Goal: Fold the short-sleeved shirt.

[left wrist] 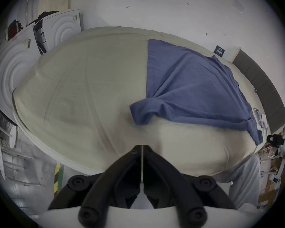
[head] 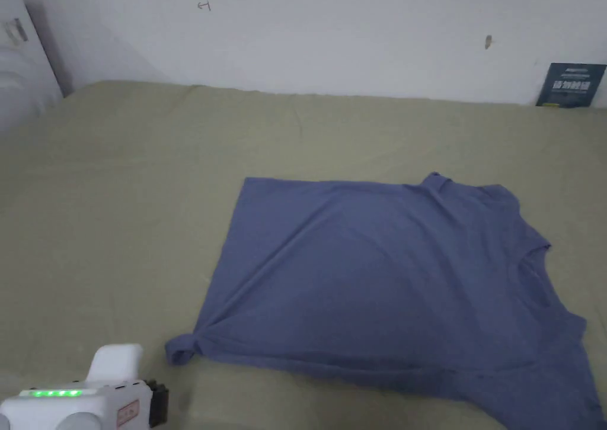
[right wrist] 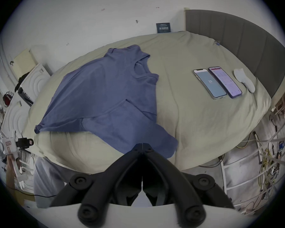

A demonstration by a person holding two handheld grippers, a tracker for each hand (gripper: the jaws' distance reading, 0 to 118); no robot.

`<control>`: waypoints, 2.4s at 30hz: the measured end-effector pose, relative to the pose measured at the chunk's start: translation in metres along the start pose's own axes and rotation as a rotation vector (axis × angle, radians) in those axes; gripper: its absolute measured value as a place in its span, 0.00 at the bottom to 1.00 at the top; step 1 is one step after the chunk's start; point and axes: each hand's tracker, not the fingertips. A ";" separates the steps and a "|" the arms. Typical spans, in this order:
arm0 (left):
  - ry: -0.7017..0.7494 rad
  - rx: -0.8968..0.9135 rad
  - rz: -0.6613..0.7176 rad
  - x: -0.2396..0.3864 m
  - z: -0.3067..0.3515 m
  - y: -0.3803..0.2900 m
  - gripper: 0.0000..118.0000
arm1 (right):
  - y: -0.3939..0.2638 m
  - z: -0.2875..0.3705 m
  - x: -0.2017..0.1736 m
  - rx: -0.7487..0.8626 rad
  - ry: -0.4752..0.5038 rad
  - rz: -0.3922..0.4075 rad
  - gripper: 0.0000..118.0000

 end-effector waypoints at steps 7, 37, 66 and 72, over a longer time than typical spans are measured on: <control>0.054 0.113 -0.025 -0.009 -0.015 0.027 1.00 | -0.001 0.010 -0.024 -0.006 -0.048 -0.021 0.01; 0.003 0.014 -0.069 0.028 -0.057 0.061 0.07 | 0.045 -0.034 0.017 -0.104 -0.022 0.066 0.99; -0.026 0.071 -0.098 0.032 -0.039 0.112 0.07 | 0.089 -0.029 -0.016 -0.045 0.123 0.137 0.06; -0.028 0.118 -0.112 0.037 -0.045 0.156 0.07 | 0.142 -0.037 -0.025 -0.026 0.131 0.141 0.06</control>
